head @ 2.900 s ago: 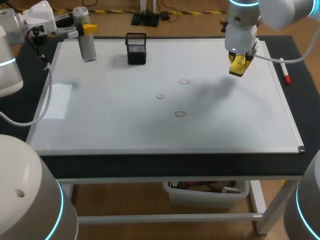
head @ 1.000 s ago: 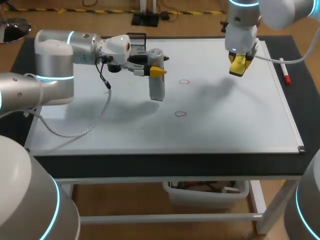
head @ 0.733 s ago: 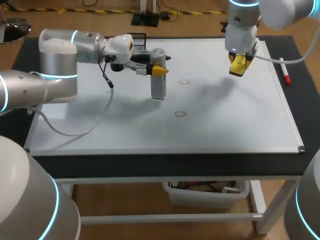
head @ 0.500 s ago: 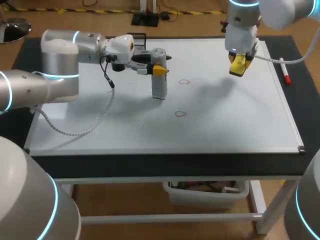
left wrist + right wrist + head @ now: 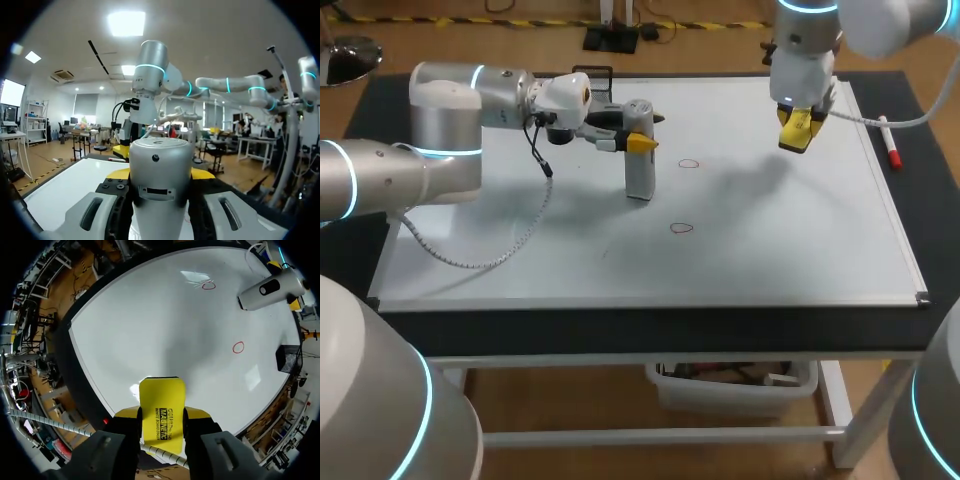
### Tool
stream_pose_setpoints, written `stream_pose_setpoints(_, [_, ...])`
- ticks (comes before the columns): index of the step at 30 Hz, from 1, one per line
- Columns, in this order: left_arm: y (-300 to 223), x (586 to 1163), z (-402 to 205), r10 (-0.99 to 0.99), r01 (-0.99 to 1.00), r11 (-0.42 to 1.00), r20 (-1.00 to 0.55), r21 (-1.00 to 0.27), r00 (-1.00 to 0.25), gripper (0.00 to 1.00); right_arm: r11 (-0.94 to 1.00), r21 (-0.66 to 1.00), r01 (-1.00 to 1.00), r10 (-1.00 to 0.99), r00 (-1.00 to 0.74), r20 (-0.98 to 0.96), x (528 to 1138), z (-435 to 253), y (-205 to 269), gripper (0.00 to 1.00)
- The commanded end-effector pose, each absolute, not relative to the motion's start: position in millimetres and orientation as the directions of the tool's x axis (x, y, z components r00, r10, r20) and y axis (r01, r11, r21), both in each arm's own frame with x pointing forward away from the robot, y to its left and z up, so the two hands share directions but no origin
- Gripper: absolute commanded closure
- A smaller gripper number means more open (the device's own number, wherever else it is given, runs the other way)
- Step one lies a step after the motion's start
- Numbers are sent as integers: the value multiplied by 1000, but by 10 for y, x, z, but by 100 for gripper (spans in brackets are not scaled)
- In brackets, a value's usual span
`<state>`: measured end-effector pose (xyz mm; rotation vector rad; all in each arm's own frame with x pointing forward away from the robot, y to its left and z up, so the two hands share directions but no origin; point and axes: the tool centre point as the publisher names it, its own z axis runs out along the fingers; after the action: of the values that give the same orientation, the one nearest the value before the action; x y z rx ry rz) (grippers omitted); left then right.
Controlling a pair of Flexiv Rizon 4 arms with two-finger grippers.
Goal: Pick up the inspection probe, press it on each red-marked spot on the whiteboard one by one, put down the probe, pick up the eraser, and wipe off all the red marks.
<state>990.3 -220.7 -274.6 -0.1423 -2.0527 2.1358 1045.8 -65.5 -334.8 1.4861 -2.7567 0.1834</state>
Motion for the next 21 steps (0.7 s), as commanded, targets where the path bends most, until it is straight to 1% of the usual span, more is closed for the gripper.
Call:
stream_pose_setpoints(1, [-2207,9958,-2787,205,-63,-41,54,-997,-977,100,542,-100,-834,-833,-549,61,10464,-3336,-667,100])
stream_pose_setpoints(21, [-2199,9945,-2785,198,-68,-36,60,-997,-978,100,542,-100,-834,-833,-549,61,10464,-3336,-667,100])
